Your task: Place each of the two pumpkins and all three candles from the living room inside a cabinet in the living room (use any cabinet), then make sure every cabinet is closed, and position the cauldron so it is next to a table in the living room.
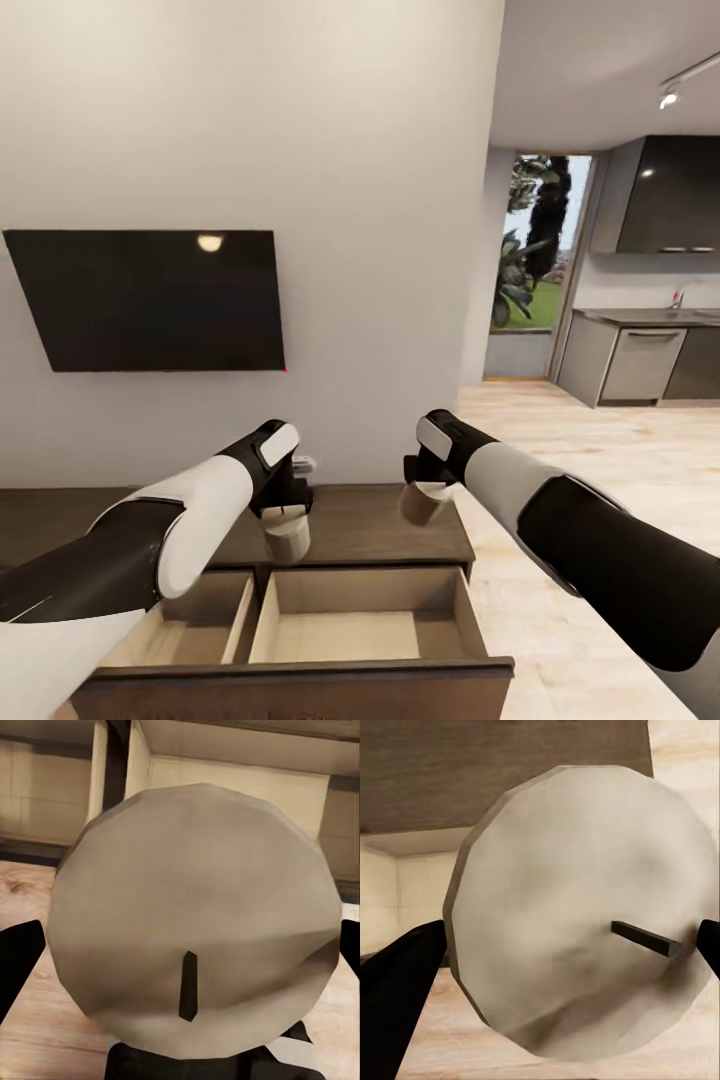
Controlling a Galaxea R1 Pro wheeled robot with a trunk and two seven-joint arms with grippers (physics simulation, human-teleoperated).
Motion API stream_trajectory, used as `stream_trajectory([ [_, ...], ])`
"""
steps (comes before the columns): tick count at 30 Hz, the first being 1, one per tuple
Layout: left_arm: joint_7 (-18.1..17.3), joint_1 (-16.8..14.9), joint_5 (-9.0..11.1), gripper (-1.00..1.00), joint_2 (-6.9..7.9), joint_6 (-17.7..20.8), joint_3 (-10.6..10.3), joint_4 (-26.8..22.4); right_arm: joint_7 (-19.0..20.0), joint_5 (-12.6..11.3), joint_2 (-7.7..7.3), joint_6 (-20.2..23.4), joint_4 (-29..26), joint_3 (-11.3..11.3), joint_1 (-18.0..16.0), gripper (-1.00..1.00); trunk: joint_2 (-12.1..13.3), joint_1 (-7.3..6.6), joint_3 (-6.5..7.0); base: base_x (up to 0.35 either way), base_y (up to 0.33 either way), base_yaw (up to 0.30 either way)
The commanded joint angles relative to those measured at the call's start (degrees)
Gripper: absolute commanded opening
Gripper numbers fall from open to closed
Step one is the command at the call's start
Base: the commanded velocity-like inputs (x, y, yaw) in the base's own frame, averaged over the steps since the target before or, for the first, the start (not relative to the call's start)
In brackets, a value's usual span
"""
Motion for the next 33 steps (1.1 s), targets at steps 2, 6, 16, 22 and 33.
stream_trajectory([
  [2, 0.6, 0.0, 0.5, -1.0, -0.02, 0.1, -0.1, 0.0, -0.5, -0.5, 0.0, -0.6, -0.1, 0.3, 0.4, -1.0, -0.9, 0.45, -0.5, 0.0, 0.0, 0.286],
  [6, 0.6, 0.0, 0.5, -1.0, -0.05, 0.1, -0.2, 0.0, -0.5, -0.5, 0.0, -1.2, -0.2, 0.3, 0.8, -1.0, -2.5, 1.33, -1.35, 0.0, 0.0, 0.287],
  [16, 0.5, 0.0, 0.8, -1.0, -0.15, -3.7, -0.3, -0.1, -0.5, -0.5, 0.0, -1.4, 0.0, 0.0, 0.9, -1.0, -6.5, 3.52, -3.23, 0.0, 0.0, 0.078],
  [22, 0.3, 0.0, 1.0, -1.0, -0.15, -4.8, -0.3, -0.1, -0.5, -0.5, 0.0, -2.6, 0.3, -0.1, 1.6, -1.0, -8.9, 4.84, -4.22, 0.0, 0.0, -0.08],
  [33, 0.3, 0.0, 1.0, -1.0, -0.15, -5.1, -0.2, -0.1, -0.4, -0.5, 0.0, -3.8, 0.4, 0.0, 2.5, -1.0, -13.3, 7.26, -5.78, 0.0, 0.0, -0.201],
])
